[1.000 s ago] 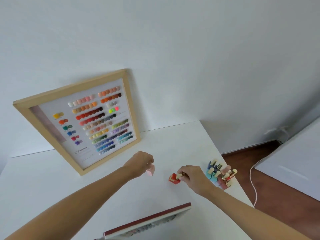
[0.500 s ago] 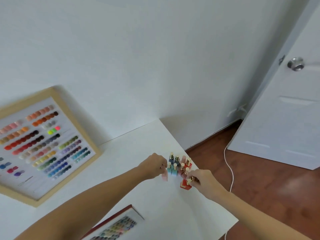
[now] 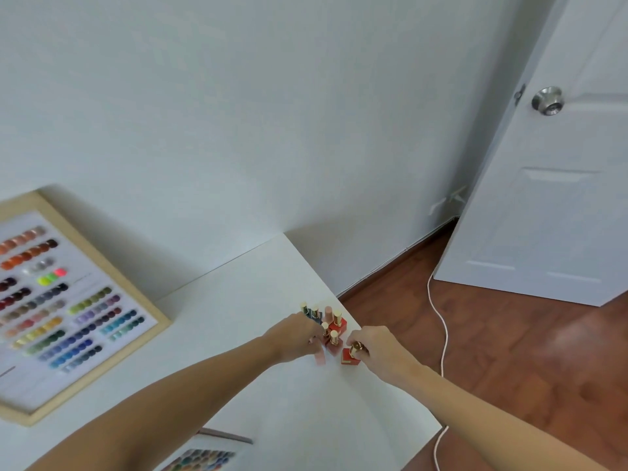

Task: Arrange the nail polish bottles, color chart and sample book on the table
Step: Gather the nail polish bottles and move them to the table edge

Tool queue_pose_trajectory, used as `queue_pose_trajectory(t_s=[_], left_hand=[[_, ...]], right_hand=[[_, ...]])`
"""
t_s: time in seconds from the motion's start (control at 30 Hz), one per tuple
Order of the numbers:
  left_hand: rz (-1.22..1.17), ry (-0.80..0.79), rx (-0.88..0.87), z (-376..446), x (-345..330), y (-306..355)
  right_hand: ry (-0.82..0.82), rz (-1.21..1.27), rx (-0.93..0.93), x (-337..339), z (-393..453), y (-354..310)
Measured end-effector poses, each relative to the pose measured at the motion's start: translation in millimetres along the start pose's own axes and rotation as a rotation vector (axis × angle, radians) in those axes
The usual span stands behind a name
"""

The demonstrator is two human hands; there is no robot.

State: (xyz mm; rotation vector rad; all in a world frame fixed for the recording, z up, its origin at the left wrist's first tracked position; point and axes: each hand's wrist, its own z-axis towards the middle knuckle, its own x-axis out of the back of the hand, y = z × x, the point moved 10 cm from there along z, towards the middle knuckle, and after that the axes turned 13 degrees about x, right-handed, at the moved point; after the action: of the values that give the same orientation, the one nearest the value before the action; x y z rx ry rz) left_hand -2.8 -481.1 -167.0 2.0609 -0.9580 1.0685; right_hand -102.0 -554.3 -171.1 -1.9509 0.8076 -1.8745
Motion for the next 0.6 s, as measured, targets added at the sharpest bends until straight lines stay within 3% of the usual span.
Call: queue_pose_trajectory(t_s=[0.43,0.6], left_hand=[[0.048,-0.023,0.002,7,-7,-1],[-0.03,-0.011,0.028,-1,1,-6]], right_hand=[[-0.036,-0.024,0.054,-11,16,-3],[0.032,-0.096,0.061,-2,14,-7]])
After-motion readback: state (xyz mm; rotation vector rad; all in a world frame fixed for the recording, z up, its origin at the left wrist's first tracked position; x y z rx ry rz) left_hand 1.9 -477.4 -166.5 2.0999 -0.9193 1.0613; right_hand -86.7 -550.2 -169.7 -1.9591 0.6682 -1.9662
